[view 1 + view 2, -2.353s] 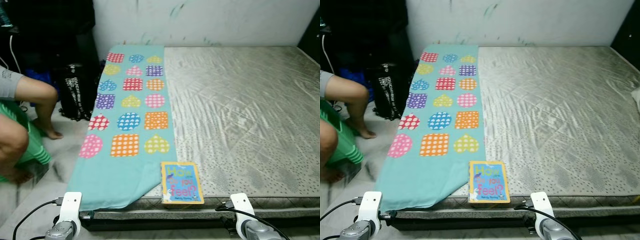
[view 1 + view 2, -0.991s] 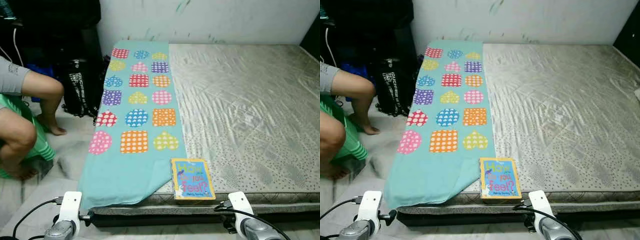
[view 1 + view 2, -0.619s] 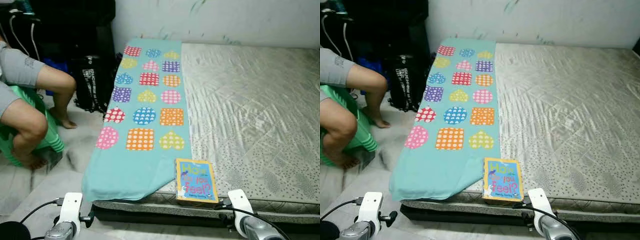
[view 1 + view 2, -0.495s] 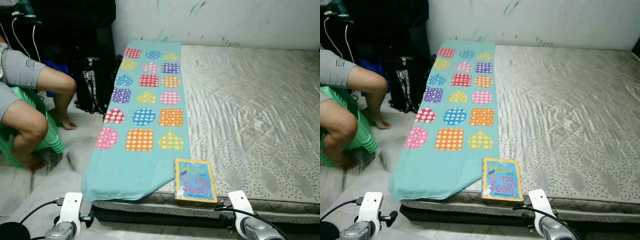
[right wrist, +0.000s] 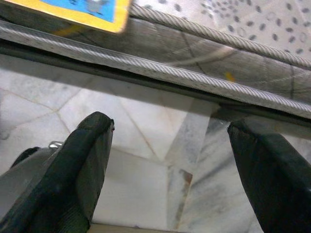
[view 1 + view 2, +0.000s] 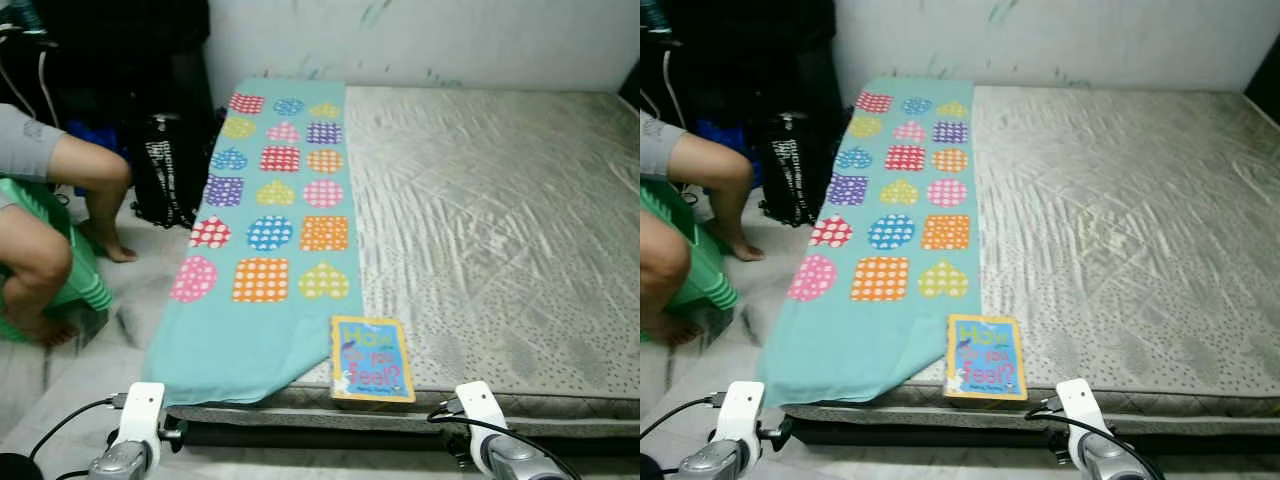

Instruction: Clean up the room

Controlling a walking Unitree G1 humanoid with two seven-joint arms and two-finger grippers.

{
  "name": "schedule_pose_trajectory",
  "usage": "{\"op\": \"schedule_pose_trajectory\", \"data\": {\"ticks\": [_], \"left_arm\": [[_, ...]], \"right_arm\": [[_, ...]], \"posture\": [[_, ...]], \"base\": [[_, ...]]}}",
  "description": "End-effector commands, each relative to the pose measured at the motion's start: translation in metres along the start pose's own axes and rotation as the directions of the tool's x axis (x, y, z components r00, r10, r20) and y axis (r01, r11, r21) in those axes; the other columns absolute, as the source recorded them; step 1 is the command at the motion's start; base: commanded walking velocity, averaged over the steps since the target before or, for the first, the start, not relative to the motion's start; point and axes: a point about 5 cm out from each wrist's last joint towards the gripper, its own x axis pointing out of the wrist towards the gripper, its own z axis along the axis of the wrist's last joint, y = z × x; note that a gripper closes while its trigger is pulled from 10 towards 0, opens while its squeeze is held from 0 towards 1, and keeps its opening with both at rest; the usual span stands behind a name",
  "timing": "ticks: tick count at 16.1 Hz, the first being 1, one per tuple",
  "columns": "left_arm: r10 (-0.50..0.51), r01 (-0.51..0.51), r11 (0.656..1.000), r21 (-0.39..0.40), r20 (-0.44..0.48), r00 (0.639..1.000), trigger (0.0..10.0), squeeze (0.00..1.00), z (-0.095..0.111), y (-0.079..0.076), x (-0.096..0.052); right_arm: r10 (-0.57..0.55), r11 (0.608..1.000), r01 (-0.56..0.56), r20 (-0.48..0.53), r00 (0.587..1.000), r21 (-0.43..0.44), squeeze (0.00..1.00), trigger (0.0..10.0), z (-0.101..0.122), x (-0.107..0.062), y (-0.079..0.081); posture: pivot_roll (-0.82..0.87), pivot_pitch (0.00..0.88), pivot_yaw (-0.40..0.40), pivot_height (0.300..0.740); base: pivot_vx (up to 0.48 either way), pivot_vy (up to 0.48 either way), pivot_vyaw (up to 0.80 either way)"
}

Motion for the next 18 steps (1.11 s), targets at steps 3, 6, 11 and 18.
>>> {"op": "schedule_pose_trajectory", "data": {"ticks": [3,6,11,18], "left_arm": [[0.004,-0.004,1.0,0.01,-0.02,1.0,10.0,0.0,-0.0043,0.0015,-0.0009],[0.003,-0.003,1.0,0.009,-0.02,1.0,10.0,0.0,-0.0037,0.0015,-0.0007],[0.004,-0.004,1.0,0.009,-0.022,1.0,10.0,0.0,-0.0035,0.0018,-0.0006],[0.002,-0.002,1.0,0.011,-0.025,1.0,10.0,0.0,-0.0035,0.0017,-0.0006]], "right_arm": [[-0.003,1.0,0.003,-0.007,1.0,-0.005,0.0,10.0,-0.001,-0.0003,-0.0015],[-0.003,1.0,0.003,-0.006,1.0,-0.006,0.0,10.0,-0.0003,-0.0003,-0.0017],[-0.001,1.0,0.001,-0.005,1.0,-0.008,0.0,10.0,0.0002,-0.0002,-0.0014],[0.004,1.0,-0.004,-0.008,1.0,-0.01,0.0,10.0,0.0001,-0.0002,-0.0012]], "posture": [[0.01,0.055,-0.013,0.74],[0.01,0.056,-0.015,0.74],[0.01,0.06,-0.014,0.74],[0.01,0.062,-0.014,0.74]], "base": [[0.0,0.0,0.0],[0.0,0.0,0.0],[0.0,0.0,0.0],[0.0,-0.193,0.0]]}}
